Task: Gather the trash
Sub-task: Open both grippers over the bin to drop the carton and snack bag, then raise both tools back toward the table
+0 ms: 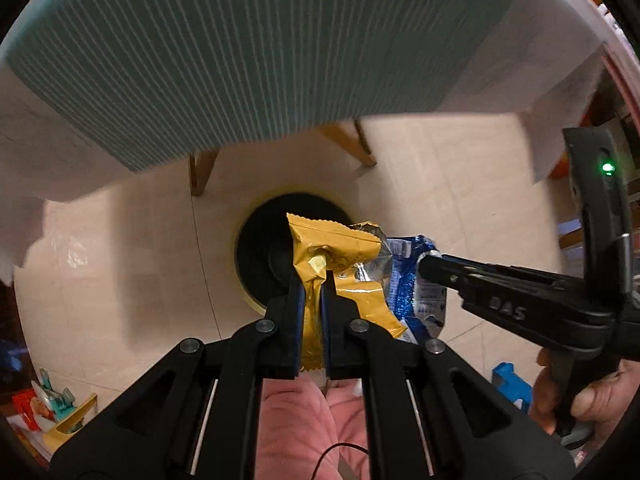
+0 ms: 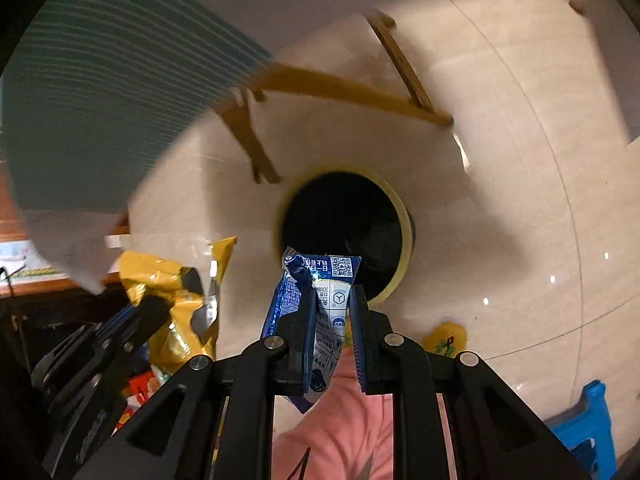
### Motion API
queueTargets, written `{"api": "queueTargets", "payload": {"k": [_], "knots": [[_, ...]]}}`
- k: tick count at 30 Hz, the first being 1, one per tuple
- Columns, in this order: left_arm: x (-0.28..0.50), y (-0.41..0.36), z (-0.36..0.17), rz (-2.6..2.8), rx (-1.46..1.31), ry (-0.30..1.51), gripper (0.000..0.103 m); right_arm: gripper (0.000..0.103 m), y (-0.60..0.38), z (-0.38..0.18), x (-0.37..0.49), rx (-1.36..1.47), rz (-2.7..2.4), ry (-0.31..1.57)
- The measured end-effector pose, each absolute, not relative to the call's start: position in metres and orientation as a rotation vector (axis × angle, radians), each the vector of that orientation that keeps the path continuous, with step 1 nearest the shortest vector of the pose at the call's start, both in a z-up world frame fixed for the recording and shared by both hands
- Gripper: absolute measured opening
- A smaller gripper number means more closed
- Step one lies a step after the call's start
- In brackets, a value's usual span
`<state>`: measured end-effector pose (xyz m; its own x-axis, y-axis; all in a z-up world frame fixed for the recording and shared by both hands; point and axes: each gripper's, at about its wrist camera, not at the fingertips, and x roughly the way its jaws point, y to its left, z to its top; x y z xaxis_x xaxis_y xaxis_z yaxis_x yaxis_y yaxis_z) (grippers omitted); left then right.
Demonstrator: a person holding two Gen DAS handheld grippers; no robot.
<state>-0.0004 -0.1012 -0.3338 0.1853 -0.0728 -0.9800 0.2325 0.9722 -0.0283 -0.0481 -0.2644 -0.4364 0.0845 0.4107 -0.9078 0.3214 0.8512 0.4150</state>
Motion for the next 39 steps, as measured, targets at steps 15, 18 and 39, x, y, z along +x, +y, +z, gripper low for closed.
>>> {"api": "queueTargets", "payload": {"k": [15,18,39], "knots": [[0.029,-0.062,-0.468,-0.121,0.153,1.472,0.030,0.048,-0.215,-0.560,-0.006,0.569,0.034,1.611],[0.026,-0.051,-0.468,-0.097,0.155,1.453,0.049,0.048,-0.213,-0.551,-0.004,0.553,0.034,1.588],[0.019,-0.031,-0.337,-0.070,0.052,1.348,0.076,0.048,-0.201,-0.370,-0.021,0.400,0.060,1.413]]}}
